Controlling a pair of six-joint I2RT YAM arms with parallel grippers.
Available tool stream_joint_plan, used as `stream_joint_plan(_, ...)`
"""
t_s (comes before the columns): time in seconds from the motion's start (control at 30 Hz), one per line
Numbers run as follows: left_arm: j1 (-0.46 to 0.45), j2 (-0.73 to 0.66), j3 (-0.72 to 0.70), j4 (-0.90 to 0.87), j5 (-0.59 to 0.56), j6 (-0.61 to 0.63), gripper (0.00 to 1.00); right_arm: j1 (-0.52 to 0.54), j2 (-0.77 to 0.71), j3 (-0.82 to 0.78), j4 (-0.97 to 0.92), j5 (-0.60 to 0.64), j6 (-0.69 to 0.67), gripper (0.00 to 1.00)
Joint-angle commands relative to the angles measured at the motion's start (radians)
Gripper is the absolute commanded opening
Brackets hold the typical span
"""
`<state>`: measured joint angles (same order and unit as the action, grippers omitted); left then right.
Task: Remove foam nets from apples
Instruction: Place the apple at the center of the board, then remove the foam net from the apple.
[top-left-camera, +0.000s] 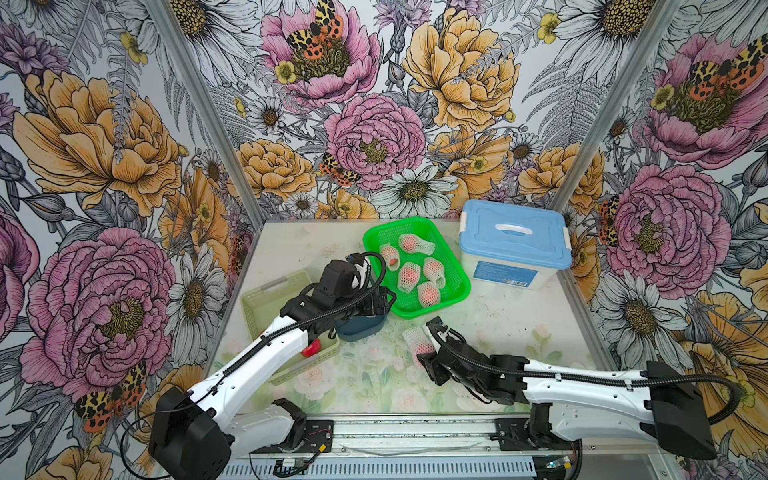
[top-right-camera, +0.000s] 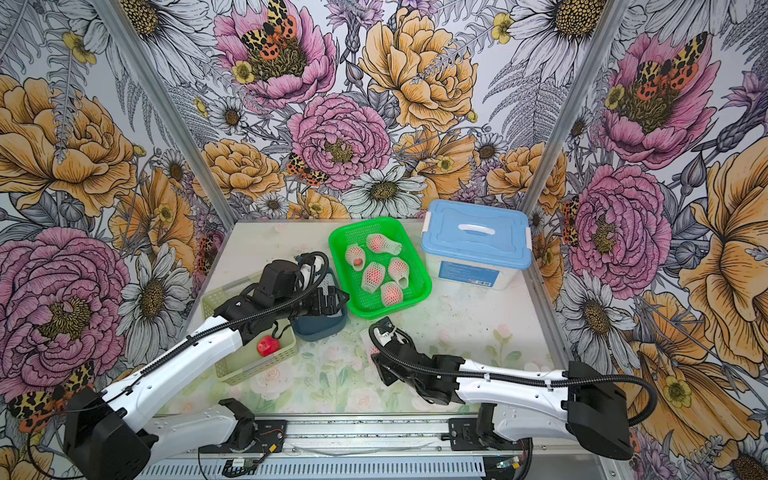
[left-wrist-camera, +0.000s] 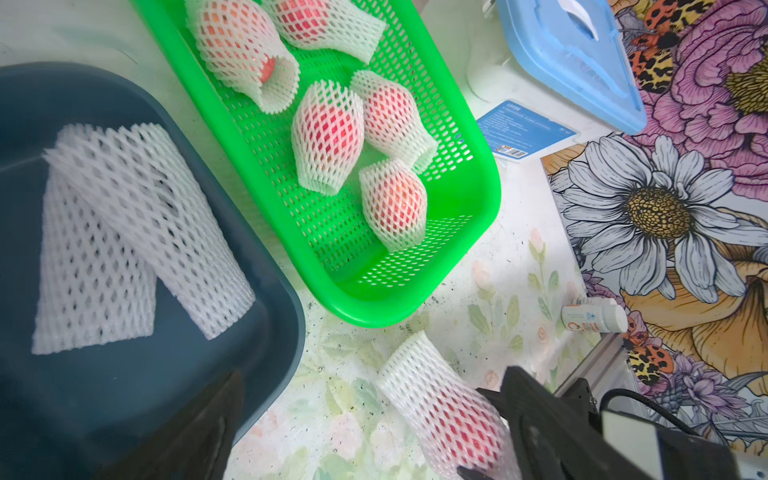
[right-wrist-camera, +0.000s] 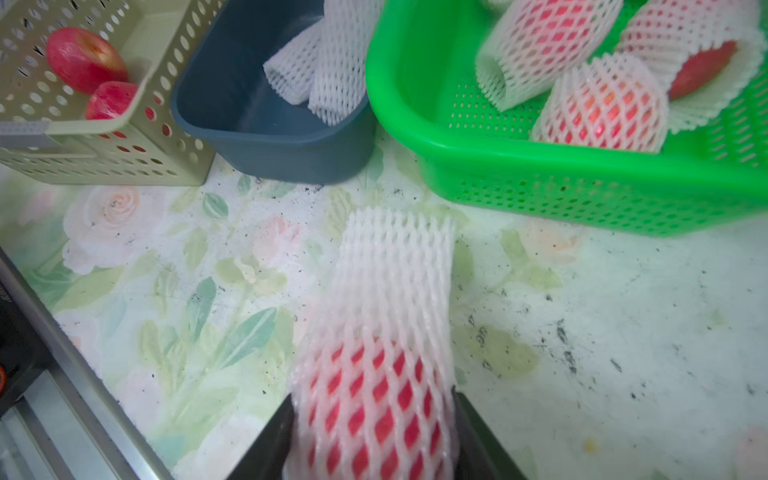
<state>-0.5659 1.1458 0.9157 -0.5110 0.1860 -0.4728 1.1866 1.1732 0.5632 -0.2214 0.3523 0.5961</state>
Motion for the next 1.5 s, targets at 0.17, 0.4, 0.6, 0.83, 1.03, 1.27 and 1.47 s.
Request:
stream_joint_plan(0.17, -0.056, -0.145, -0.145, 0.027, -0.049, -0.05, 0.99, 0.075, 0.14, 0.041, 0.008, 0.169, 0.141, 0.57)
stream_joint_plan(0.4, -0.177, -0.213, -0.349, 0.129, -0.054, -0.24, 0.99, 0.085, 0.112, 0.042, -0.01, 0.115, 0.152, 0.84)
stream_joint_plan(0.6, -0.331, -0.16, -0.414, 0.235, -0.121, -0.331, 0.99, -0.034, -0.007, -0.031, -0.071, 0.066, 0.206, 0.89)
stream_joint_plan(0.83, -0.419, -0.015, -0.41, 0.342, -0.152, -0.384, 0.99, -0.222, -0.153, -0.078, -0.224, 0.053, 0.264, 0.9)
stream_joint_plan(1.03, -0.475, 0.097, -0.341, 0.286, -0.211, -0.38, 0.99, -0.275, -0.124, -0.067, -0.326, 0.08, 0.291, 0.9)
stream_joint_plan(1.27, -0.45, 0.073, -0.34, 0.255, -0.245, -0.403, 0.99, -0.094, -0.011, -0.02, -0.323, 0.111, 0.271, 0.9)
stream_joint_plan(1.47, -0.383, 0.044, -0.38, 0.249, -0.216, -0.427, 0.99, 0.095, 0.117, 0.06, -0.286, 0.136, 0.295, 0.9)
